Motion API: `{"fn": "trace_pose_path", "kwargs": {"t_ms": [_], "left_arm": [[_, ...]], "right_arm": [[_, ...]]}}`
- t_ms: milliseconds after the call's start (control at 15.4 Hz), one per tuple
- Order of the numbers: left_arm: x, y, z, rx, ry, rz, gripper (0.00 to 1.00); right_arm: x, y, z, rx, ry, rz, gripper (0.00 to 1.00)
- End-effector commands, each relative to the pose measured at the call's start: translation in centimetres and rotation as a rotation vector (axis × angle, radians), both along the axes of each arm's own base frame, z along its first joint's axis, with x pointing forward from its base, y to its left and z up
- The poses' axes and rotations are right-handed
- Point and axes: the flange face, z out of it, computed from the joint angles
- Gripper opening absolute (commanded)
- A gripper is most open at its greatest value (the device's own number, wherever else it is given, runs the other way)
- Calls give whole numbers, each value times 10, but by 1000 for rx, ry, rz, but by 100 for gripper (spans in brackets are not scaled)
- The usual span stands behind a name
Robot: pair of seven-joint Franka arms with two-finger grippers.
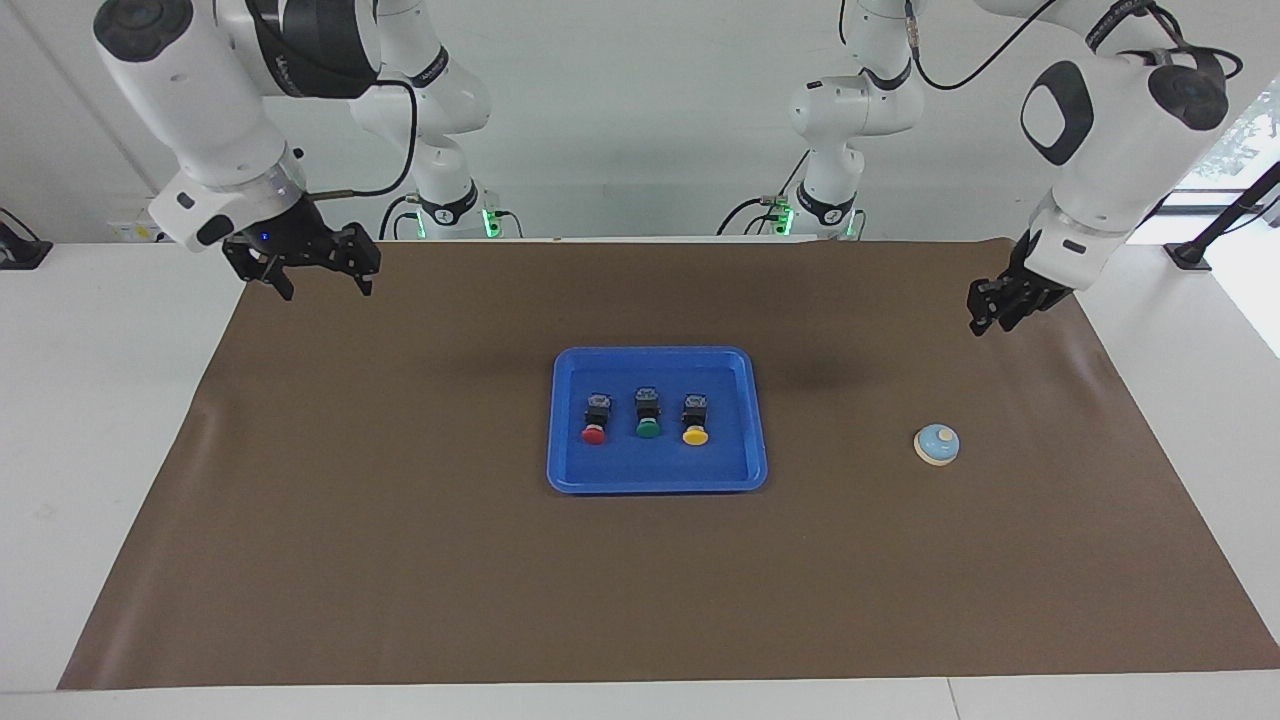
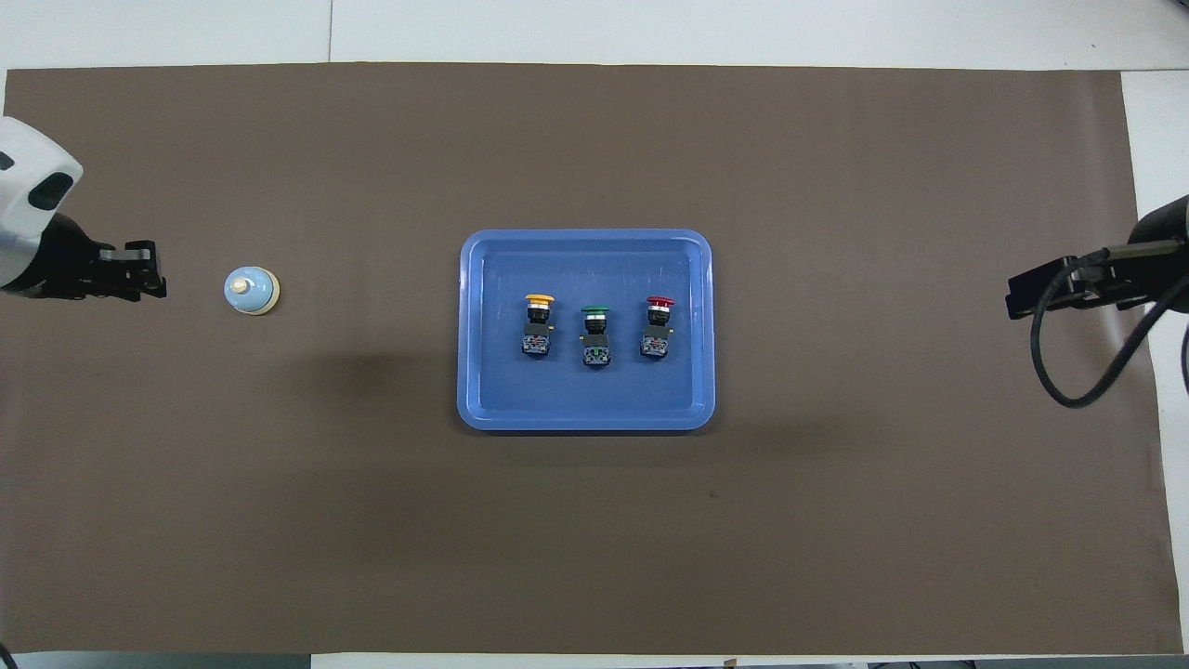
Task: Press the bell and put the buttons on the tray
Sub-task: 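Press the silver bell again with the left gripper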
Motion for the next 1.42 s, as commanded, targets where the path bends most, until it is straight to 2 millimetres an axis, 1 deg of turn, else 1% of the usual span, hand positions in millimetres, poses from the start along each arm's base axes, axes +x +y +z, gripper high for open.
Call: {"fn": "trace_pose_path", "kwargs": {"t_ms": [0,129,259,324,518,712,1036,1295,1360], "left_arm": [[26,-2,-48,-11,-1,2,0],[21,-1,-77,-11,5,0,0],[19,-2,-105,-10,-21,0,0],[19,-7,-117,-10,-14,-6,0],[12,-8,-126,-10,9,-8,0],[9,-8,-136,-10,19,-11,0],[16,-6,-151,-9,-4,-7,0],[19,-2,-156,-9,-17,-2,0],[19,-1,-160,-9,-12,-1,0]], "right_arm": [[-13,-5,-9,-10,9,10,100],[-12,-12,-9,-8,5,-2,100],[-10,-12,-8,-7,-1,-2,100],[-10,-12,-8,-7,0,-4,100],[-11,-11,-8,-7,0,-5,100],[-12,-6,-7,-3,3,0,100],[-12,-6,-8,8,9,-2,100],[-12,-5,-7,8,4,-2,100],[-12,-5,-7,8,6,-2,100]]}}
